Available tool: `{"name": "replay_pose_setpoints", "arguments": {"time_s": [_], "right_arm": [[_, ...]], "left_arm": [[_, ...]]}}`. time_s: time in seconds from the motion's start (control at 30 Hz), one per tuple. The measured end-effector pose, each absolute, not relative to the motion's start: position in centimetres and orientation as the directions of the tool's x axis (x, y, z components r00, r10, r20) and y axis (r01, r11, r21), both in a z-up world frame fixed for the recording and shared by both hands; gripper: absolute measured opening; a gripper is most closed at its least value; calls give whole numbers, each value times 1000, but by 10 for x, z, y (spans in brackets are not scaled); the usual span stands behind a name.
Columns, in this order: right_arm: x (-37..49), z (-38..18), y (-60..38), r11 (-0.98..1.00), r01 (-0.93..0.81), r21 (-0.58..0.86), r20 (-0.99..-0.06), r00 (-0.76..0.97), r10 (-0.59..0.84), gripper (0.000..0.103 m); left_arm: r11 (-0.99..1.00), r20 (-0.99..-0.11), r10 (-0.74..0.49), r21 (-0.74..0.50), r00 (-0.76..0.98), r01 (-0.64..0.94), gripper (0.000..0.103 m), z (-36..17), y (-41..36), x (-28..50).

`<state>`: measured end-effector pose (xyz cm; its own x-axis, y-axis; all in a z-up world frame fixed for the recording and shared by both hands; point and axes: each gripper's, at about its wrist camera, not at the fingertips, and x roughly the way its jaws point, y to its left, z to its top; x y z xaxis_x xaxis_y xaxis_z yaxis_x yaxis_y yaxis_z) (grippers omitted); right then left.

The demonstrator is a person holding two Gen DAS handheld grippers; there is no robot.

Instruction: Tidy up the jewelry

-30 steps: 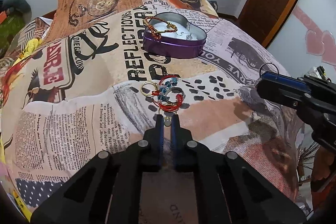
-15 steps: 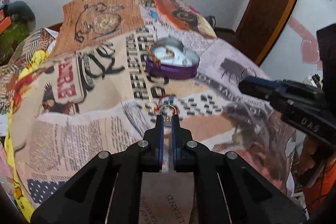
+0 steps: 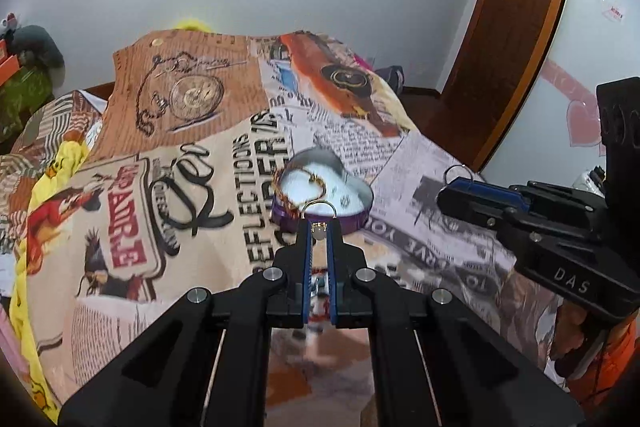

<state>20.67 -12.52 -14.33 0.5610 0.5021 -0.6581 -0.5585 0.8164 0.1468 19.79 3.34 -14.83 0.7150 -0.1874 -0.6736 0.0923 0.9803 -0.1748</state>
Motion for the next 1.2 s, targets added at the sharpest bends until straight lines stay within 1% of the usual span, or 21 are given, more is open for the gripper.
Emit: {"name": "replay_pose_setpoints", "arguments": {"time_s": [0.43,1.03,1.2], "right_arm": [[240,-146,-107,808,-573,139,-652,561,510,14],[293,-181,-90,803,-571,169,-732,473,490,14],[299,-185,-89,803,-572,166,-740,466,485,14]], "left_arm": [[979,-655,-198,-170,730,113,5,-146,39,239],[974,-717,-224,-183,660,131,5,-182,41,288],[976,-724,-219,-165,654,143,5,-187,37,292]]}}
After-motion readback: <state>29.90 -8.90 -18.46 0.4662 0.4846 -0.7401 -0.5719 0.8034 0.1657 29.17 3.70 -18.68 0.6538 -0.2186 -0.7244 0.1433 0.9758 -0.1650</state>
